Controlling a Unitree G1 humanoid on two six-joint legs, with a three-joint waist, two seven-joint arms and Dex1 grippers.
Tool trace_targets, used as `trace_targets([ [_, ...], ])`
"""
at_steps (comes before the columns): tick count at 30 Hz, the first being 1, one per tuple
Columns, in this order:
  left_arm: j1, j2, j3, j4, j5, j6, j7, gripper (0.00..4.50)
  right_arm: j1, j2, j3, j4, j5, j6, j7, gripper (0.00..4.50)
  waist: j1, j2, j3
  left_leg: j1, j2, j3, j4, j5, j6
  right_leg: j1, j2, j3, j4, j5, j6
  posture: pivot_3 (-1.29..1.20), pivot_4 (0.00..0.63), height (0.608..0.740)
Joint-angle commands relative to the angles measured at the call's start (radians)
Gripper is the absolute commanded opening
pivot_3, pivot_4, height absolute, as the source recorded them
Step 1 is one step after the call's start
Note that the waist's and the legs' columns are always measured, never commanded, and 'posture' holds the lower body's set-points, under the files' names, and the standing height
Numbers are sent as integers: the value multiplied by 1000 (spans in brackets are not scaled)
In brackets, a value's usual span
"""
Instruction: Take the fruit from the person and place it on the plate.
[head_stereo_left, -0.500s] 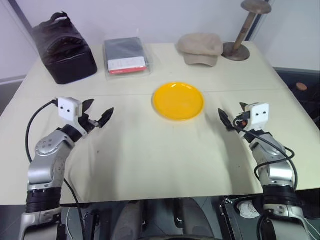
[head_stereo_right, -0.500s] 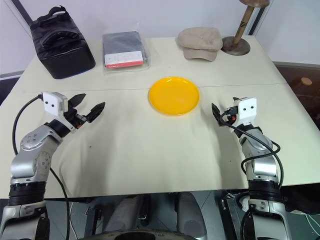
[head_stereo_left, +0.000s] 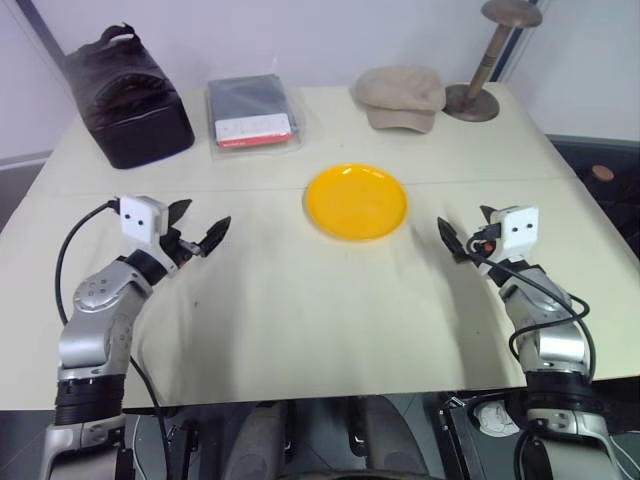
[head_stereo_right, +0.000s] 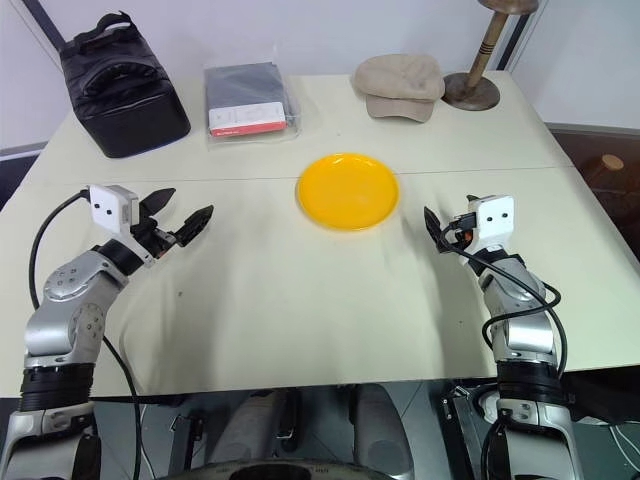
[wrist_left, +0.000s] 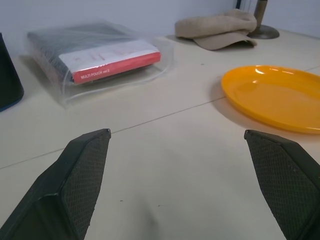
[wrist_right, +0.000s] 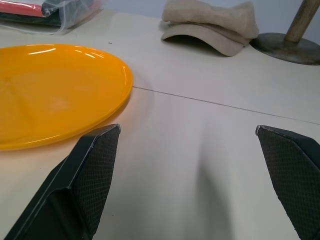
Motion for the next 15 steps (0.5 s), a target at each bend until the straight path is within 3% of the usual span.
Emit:
trace_targets([
  [1,-4,14,25,-23,4,-18,7,4500,-12,-7,-21,-10,6,-24,1,4436,0,0,0,0,0,0,0,0,0,0,0,0,0,0,0,0,150,740],
  [15,-4,16,24,-18,7,-20,10,4500,-20,-4,-18,-6,5,-24,0,4436,0,0,0,0,0,0,0,0,0,0,0,0,0,0,0,0,150,740],
])
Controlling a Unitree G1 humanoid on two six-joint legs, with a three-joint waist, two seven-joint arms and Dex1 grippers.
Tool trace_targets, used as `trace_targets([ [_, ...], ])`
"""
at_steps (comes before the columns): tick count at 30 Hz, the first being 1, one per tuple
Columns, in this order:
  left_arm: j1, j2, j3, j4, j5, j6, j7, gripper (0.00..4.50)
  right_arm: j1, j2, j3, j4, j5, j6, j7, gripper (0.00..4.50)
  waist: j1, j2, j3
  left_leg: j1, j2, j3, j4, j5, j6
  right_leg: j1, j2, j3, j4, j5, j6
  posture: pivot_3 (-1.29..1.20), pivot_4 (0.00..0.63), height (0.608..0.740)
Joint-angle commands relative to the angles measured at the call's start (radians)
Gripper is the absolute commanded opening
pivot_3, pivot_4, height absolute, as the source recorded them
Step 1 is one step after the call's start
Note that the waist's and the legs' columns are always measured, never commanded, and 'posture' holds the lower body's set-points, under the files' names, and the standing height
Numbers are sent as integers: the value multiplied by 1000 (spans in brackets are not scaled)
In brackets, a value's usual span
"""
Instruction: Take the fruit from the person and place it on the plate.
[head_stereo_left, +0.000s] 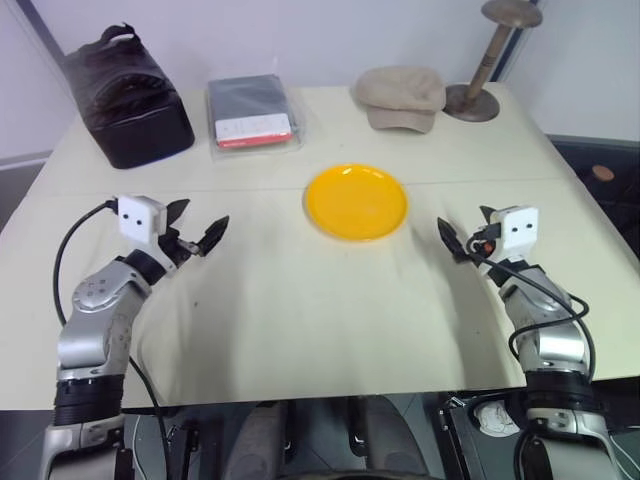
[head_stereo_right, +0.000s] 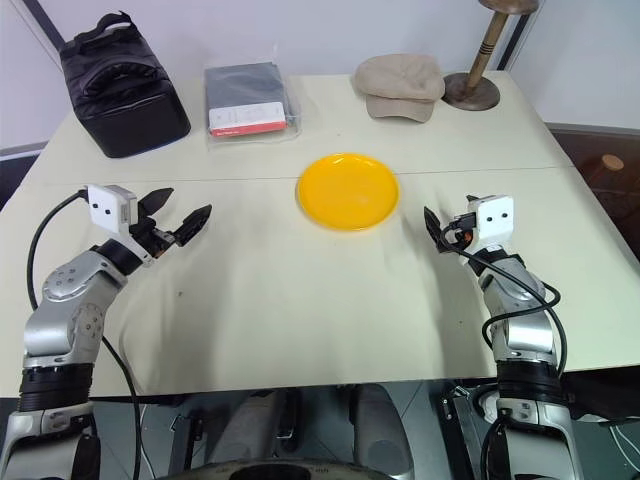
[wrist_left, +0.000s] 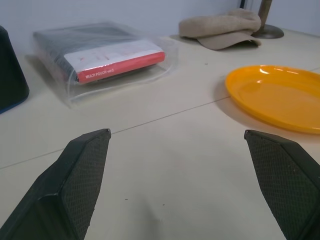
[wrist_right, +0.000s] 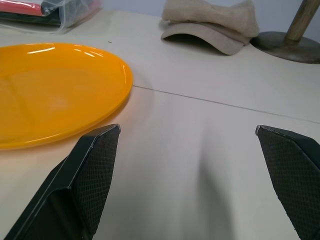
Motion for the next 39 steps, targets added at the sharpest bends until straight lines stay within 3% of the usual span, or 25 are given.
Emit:
trace_targets([
  [1,-7,14,21,-17,6,-21,3,4500,-18,-3,-17,-15,4,-24,-2,4436,0,0,0,0,0,0,0,0,0,0,0,0,0,0,0,0,150,740],
  [33,-12,18,30,-8,2,-24,-1,4500,-21,1,-14,-9,3,-23,-11,4436,0,0,0,0,0,0,0,0,0,0,0,0,0,0,0,0,150,740],
  [39,-46,94,71,-78,-155,36,-170,4500,-22,-4,-14,-9,3,-18,-8,4436,-1,0,0,0,0,0,0,0,0,0,0,0,0,0,0,0,150,740],
])
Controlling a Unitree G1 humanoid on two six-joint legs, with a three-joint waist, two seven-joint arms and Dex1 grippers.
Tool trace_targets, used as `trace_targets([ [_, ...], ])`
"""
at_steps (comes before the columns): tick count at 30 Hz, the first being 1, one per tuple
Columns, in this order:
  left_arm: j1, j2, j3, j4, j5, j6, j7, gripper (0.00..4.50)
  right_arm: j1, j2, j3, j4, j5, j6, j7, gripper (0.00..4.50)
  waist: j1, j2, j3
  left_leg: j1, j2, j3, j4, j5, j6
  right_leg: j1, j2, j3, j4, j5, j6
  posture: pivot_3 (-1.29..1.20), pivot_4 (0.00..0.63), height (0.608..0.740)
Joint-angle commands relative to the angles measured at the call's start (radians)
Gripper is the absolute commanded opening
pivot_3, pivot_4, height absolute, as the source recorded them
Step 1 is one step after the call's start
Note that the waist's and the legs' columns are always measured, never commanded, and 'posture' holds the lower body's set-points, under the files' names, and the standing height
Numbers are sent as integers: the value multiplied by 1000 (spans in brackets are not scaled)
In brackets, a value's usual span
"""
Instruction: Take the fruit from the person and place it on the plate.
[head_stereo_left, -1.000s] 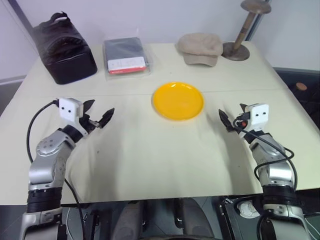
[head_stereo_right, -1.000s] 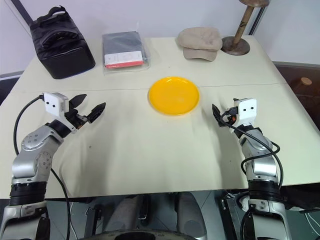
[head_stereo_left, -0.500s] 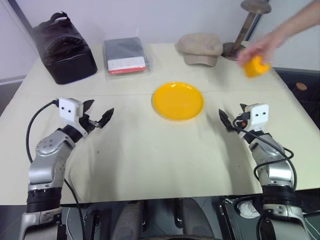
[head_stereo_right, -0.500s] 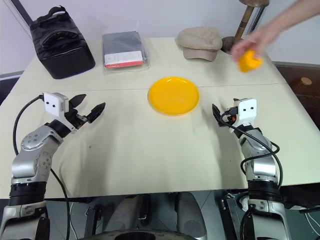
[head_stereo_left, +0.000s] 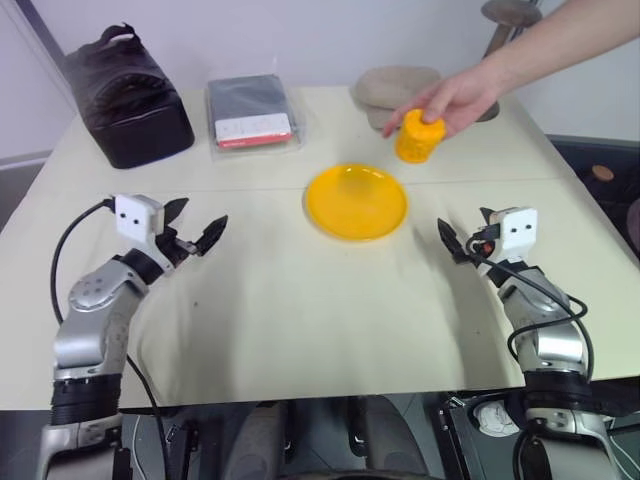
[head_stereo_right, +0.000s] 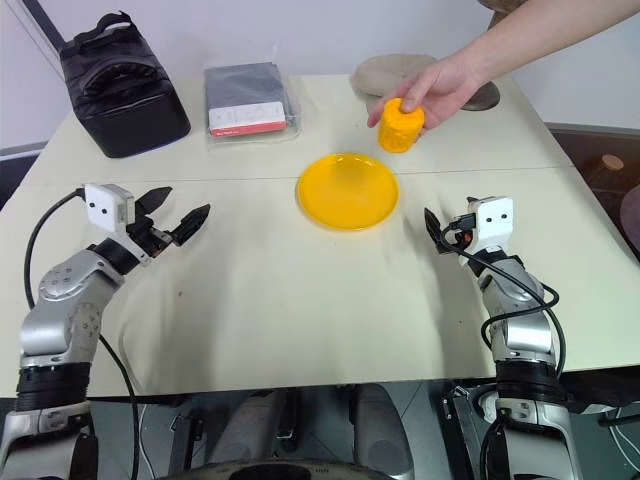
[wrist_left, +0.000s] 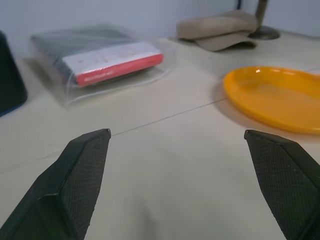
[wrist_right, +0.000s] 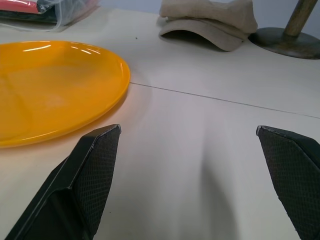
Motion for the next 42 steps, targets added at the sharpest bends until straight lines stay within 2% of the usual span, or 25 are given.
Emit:
trace_targets([
  [1,-48,74,68,-103,-170,88,-122,4500,-21,-9,-16,-17,3,-17,2,4436,0,0,0,0,0,0,0,0,0,0,0,0,0,0,0,0,150,740],
  [5,-98,191,114,-167,-409,304,-238,4500,-22,-18,-18,-15,3,-12,8,4436,-1,0,0,0,0,0,0,0,0,0,0,0,0,0,0,0,150,740],
  [7,-132,237,117,-160,-451,350,-279,4500,-21,-26,-21,-20,3,-8,12,4436,-1,0,0,0,0,0,0,0,0,0,1,0,0,-1,-1,0,150,740],
  [12,-206,251,77,-117,-416,338,-312,4500,-3,-80,-30,-125,40,60,62,4436,-1,0,0,0,0,0,1,0,0,1,2,0,0,-2,-3,0,150,740],
  [17,-221,228,25,-88,-359,299,-339,4500,-75,-105,-21,-245,92,175,70,4436,-6,0,0,1,1,0,1,0,0,1,4,0,0,-2,-3,0,150,740],
  [29,-217,216,-46,-61,-236,222,-390,4500,-358,-23,23,-64,110,208,86,4436,-1,0,0,0,1,0,1,0,0,1,4,0,0,-2,-3,0,150,740],
  [36,-170,211,-29,-97,-228,222,-374,4500,-429,16,16,5,131,206,95,4436,-2,0,0,0,1,0,1,0,0,0,3,0,0,-2,-2,0,150,740],
  [42,-125,211,-16,-124,-228,226,-355,4500,-442,29,30,-77,167,262,111,4436,-3,0,0,0,1,0,0,0,0,0,0,0,0,0,0,0,150,740],
])
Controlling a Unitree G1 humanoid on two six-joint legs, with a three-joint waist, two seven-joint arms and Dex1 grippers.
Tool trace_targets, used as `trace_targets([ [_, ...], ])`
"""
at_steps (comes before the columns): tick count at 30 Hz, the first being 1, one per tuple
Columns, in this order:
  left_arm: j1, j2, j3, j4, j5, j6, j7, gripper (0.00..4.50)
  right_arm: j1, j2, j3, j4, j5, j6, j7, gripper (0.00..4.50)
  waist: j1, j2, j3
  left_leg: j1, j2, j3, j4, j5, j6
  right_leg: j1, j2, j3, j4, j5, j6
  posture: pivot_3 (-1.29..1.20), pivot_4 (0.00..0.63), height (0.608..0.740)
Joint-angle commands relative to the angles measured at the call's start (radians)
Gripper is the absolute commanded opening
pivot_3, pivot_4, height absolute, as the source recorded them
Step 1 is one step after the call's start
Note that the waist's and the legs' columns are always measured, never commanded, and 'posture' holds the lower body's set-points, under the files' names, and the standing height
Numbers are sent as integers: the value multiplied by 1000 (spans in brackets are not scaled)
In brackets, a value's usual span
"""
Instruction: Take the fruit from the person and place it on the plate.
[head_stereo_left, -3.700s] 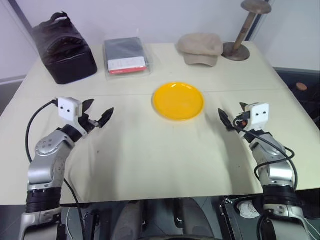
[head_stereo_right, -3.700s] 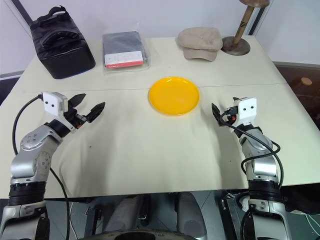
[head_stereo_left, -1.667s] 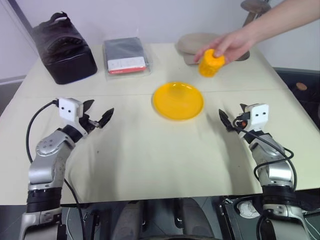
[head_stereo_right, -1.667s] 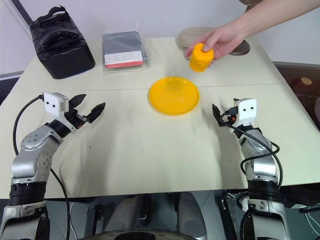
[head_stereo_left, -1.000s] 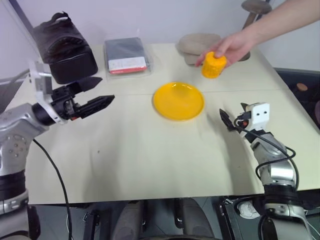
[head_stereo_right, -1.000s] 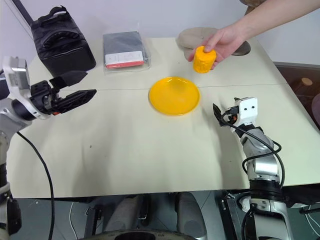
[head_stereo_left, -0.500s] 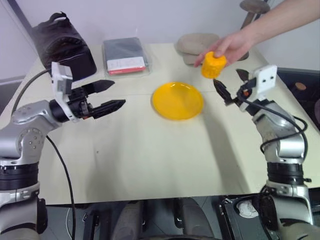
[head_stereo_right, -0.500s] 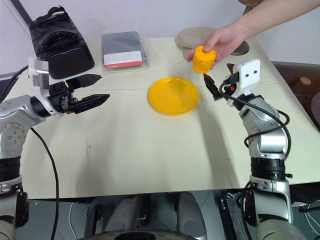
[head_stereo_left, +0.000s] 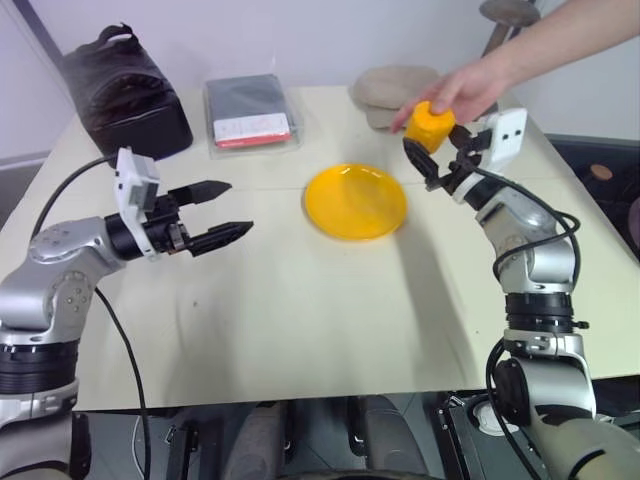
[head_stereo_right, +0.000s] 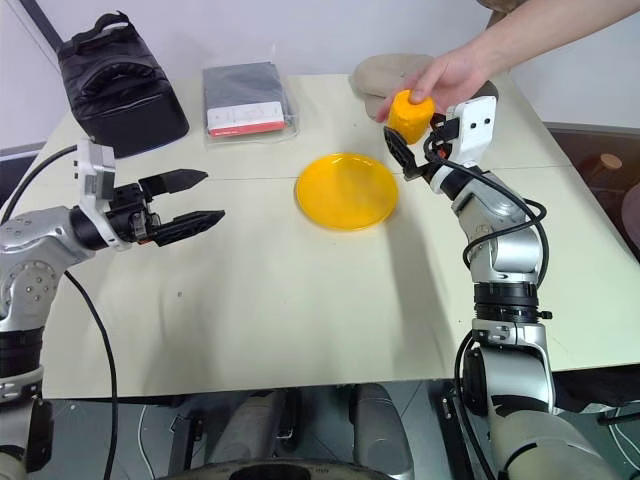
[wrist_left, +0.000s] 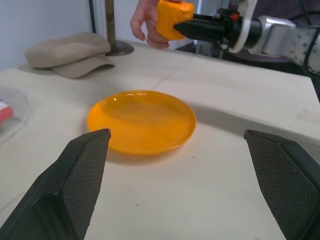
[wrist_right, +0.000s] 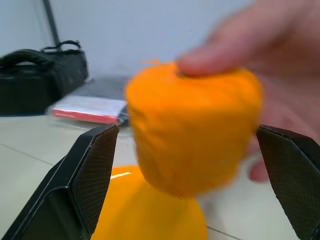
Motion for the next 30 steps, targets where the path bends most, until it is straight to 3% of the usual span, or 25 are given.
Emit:
trace_targets([
  [1,9,5,34,-39,-5,-12,11,4500,-32,-1,-6,-93,35,26,7,4436,0,0,0,0,0,0,0,0,0,0,0,0,0,0,0,0,150,740],
  [12,9,-11,23,-41,0,-19,30,4500,-74,19,1,-41,16,13,0,4436,0,0,0,0,0,0,0,0,0,0,0,0,0,0,0,0,150,740],
  [14,13,-12,26,-45,0,-19,35,4500,-80,21,0,-26,15,12,-2,3904,0,0,0,0,0,0,0,0,0,0,0,0,0,0,0,0,150,740],
  [17,21,-13,32,-49,-1,-20,40,4500,-82,22,1,-17,15,10,1,2713,0,0,0,0,0,0,0,0,0,-1,0,0,0,0,0,0,150,740],
  [18,23,-13,34,-51,-1,-20,41,4500,-82,21,1,-17,16,11,2,2613,-1,0,0,0,0,0,0,0,0,-1,0,0,0,0,0,0,150,740],
  [24,30,-8,42,-53,-1,-18,46,4500,-82,27,9,-35,33,38,12,2613,-1,0,0,0,0,0,-1,0,0,-1,0,0,0,0,0,0,150,740],
  [30,49,-9,38,-35,41,-41,66,4500,-25,109,102,-98,27,74,31,2613,-4,0,0,0,0,0,-2,0,0,-1,0,0,0,0,0,0,150,740],
])
